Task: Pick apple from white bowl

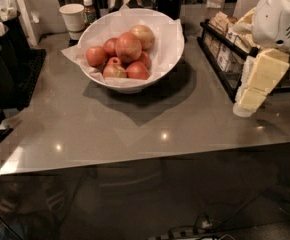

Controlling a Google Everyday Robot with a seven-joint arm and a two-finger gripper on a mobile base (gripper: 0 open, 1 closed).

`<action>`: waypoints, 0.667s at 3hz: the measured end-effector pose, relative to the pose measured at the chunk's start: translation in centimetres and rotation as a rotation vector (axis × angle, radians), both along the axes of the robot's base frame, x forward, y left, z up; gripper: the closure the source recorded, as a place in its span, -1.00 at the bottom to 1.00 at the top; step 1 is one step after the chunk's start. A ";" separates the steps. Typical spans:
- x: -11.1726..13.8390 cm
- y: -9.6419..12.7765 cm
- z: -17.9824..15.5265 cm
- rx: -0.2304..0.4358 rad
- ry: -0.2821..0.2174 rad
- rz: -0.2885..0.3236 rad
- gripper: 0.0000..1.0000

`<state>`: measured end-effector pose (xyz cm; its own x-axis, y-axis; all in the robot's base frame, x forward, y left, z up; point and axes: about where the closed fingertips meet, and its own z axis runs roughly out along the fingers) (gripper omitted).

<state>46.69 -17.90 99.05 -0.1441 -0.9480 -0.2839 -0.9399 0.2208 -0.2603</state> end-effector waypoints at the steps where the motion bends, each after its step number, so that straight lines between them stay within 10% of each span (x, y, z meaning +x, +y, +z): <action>1: 0.1 0.1 0.0 0.002 -0.002 0.001 -1.00; 2: 0.4 0.2 0.1 0.009 -0.015 -0.012 -1.00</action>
Offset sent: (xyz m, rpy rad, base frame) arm 0.0044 -0.0013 -0.0010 0.0143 -0.0146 -0.0331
